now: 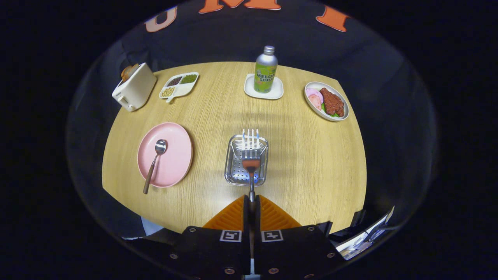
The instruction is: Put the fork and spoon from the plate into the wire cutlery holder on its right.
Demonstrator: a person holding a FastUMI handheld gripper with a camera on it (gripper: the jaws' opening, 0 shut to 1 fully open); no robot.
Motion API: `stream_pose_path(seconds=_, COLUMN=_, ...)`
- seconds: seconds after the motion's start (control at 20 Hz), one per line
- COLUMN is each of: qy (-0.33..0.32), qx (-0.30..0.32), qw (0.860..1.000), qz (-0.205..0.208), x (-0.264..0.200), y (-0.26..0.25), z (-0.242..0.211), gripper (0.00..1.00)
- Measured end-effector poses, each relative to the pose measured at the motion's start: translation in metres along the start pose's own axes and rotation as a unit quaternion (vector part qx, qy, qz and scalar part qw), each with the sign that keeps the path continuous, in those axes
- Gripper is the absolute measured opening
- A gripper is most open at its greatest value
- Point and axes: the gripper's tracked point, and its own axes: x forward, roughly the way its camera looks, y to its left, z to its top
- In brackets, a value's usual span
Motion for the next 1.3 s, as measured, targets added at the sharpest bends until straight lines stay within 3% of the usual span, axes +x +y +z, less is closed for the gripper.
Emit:
stream_pose_path(seconds=0.35, qy=0.089, qx=-0.038, qw=0.995, qz=0.027, x=0.022, y=-0.008, z=-0.004, gripper=0.04)
stream_pose_path(seconds=0.7, qy=0.186, qx=-0.062, qw=0.978, qz=0.077, x=0.039, y=-0.006, z=-0.008, gripper=0.05)
stream_pose_path(seconds=1.15, qy=0.206, qx=-0.019, qw=0.972, qz=0.113, x=0.054, y=0.016, z=0.014, gripper=0.1)
stream_pose_path(seconds=1.3, qy=0.168, qx=0.012, qw=0.98, qz=0.106, x=0.06, y=0.01, z=0.028, gripper=0.11)
